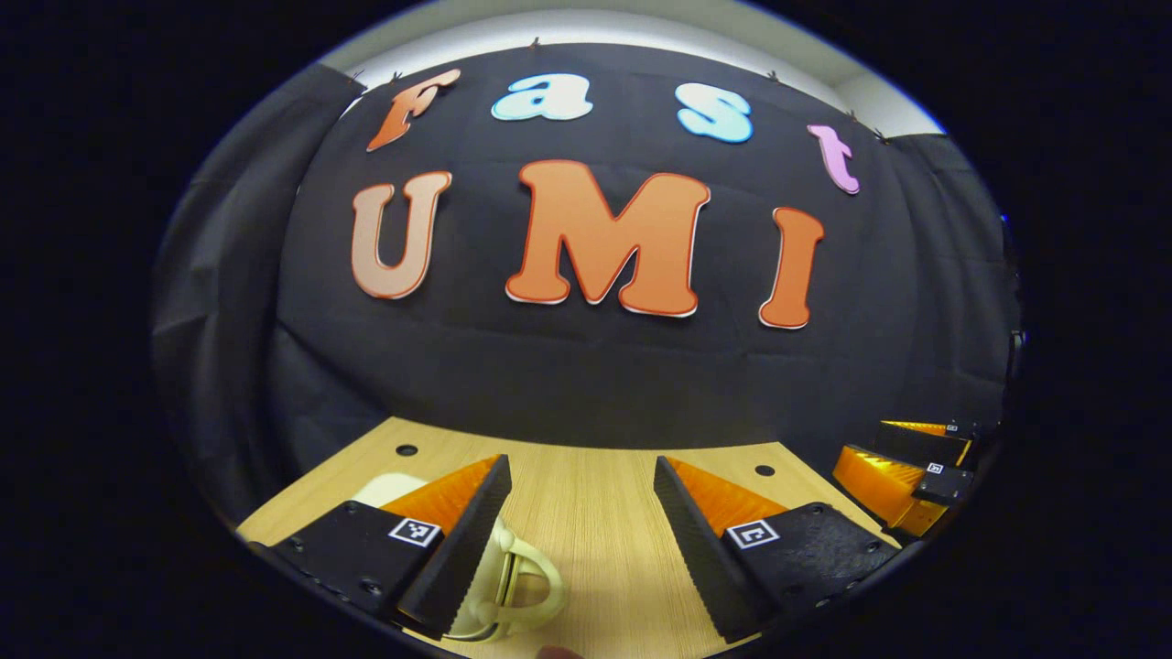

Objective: First open the suitcase, pack the skin care products into it, and then close the suitcase.

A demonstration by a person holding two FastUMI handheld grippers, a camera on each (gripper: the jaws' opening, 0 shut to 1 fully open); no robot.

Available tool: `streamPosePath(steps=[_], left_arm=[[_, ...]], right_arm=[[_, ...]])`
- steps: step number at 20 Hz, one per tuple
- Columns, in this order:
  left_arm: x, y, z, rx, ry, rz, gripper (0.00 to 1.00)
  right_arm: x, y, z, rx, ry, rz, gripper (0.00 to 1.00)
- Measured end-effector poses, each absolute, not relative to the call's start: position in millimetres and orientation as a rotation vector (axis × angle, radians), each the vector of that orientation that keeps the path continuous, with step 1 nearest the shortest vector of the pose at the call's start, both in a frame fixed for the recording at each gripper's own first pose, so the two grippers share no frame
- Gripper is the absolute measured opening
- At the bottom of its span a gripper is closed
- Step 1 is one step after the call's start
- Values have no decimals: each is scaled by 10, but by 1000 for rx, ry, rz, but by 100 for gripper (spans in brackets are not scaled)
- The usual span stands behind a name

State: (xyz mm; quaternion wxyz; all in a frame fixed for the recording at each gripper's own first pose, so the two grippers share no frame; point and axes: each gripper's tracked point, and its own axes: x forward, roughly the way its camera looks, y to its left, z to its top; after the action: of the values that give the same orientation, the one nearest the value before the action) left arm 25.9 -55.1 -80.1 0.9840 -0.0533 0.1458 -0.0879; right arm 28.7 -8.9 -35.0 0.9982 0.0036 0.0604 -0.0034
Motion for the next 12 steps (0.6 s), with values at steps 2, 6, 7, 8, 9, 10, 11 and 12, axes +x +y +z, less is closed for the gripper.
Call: streamPosePath(steps=[2, 6, 7, 8, 9, 10, 11, 12], left_arm=[[284, -615, -734, -90, 273, -192, 97], [182, -802, -799, -149, 304, -246, 97], [178, -774, -785, -139, 301, -241, 97], [200, -763, -749, -131, 289, -234, 97], [210, -749, -714, -125, 274, -230, 97], [206, -744, -695, -120, 259, -224, 97], [198, -748, -695, -121, 253, -226, 97], [200, -741, -702, -120, 243, -219, 97]], right_arm=[[308, 4, -287, -3, 93, 10, 95], [346, 164, -302, 17, 89, 53, 95], [332, 178, -340, 22, 101, 59, 95], [331, 179, -365, 23, 111, 60, 95], [338, 177, -366, 25, 112, 60, 95], [350, 188, -341, 24, 106, 60, 95], [355, 182, -311, 20, 97, 58, 95], [361, 172, -290, 10, 85, 52, 95]])
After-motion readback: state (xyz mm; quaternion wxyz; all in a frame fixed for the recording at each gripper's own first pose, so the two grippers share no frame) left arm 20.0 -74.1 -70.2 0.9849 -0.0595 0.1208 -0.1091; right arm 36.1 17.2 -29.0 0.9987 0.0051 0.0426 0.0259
